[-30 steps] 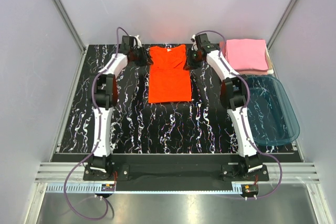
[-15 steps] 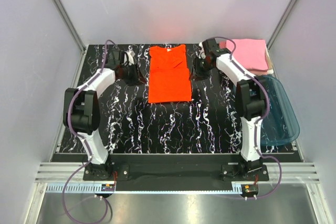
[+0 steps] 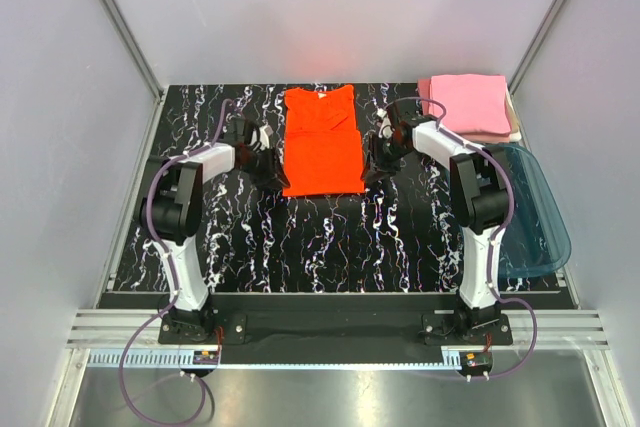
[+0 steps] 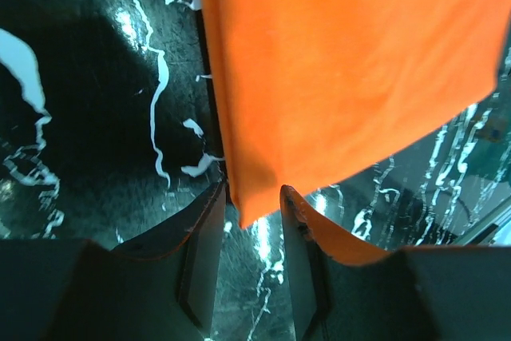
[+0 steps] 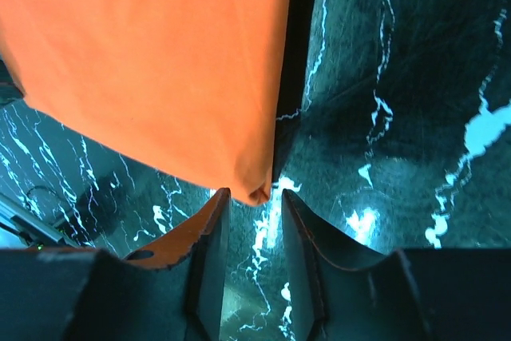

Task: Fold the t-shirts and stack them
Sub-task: Fold the tshirt

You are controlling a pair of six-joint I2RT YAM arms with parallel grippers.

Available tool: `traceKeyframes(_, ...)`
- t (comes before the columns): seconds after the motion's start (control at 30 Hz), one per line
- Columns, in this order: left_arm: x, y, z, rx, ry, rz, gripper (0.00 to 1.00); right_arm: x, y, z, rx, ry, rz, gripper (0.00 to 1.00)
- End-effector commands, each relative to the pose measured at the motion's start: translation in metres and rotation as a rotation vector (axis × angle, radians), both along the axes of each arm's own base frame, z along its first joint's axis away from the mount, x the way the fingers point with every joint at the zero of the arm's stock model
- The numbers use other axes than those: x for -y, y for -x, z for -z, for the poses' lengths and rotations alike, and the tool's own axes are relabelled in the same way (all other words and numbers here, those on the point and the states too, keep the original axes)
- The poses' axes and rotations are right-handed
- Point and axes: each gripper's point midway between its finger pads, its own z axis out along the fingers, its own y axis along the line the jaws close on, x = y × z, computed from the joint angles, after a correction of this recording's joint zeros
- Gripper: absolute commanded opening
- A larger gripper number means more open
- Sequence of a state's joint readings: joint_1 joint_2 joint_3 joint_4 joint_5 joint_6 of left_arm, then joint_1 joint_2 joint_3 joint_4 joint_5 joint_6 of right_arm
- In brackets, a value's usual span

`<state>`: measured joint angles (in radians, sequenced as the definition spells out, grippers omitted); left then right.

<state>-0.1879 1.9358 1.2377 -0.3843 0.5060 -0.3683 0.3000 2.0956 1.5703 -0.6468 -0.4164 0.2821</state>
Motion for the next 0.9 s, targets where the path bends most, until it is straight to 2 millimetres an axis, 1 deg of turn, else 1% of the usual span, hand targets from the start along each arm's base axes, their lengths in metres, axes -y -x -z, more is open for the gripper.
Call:
traceKeyframes(0.0,0.011,-0.016,-0.006,0.063,0.026,0.041,0.38,-0.006,-0.006,0.004,0.027,-0.042,-0.037,0.38)
traceKeyframes(0.1,0.013,-0.014,-0.002,0.058,0.022,0.053,0.34,-0.006,-0.004,0.006,0.025,-0.048,-0.035,0.37)
traceKeyframes(0.13,0.013,-0.013,-0.001,0.055,0.023,0.052,0.26,-0.006,-0.003,0.006,0.024,-0.049,-0.035,0.37)
traceKeyframes(0.2,0.014,-0.012,-0.002,0.055,0.028,0.058,0.15,-0.006,-0.003,0.007,0.024,-0.053,-0.032,0.35)
traceKeyframes(0.23,0.014,-0.011,-0.005,0.058,0.032,0.056,0.04,-0.006,-0.002,0.007,0.021,-0.054,-0.03,0.34)
traceKeyframes(0.27,0.014,-0.011,-0.007,0.061,0.034,0.058,0.0,-0.007,-0.002,0.008,0.021,-0.058,-0.03,0.34)
traceKeyframes(0.4,0.013,-0.006,-0.016,0.057,0.033,0.042,0.0,-0.014,0.0,0.008,0.007,-0.109,-0.03,0.32)
traceKeyframes(0.47,0.012,-0.004,-0.019,0.056,0.036,0.031,0.0,-0.016,0.003,0.013,-0.002,-0.122,-0.03,0.3)
traceKeyframes(0.53,0.012,0.002,-0.015,0.052,0.014,0.029,0.0,-0.017,0.006,0.014,-0.01,-0.132,-0.027,0.16)
traceKeyframes(0.6,0.011,0.011,-0.006,0.031,-0.002,0.029,0.0,-0.015,0.008,0.016,-0.01,-0.125,-0.012,0.02)
traceKeyframes(0.63,0.012,0.014,-0.002,0.026,-0.003,0.03,0.0,-0.014,0.009,0.013,0.001,-0.123,-0.007,0.0)
traceKeyframes(0.7,0.01,0.022,0.006,0.015,-0.014,0.016,0.0,-0.01,0.01,0.012,0.009,-0.106,0.012,0.0)
traceKeyframes(0.73,0.011,0.023,0.001,0.029,-0.012,0.012,0.0,-0.009,0.01,0.008,0.022,-0.101,0.015,0.0)
traceKeyframes(0.87,0.013,0.028,-0.011,0.07,-0.003,-0.009,0.0,-0.003,0.015,0.01,0.024,-0.081,0.035,0.0)
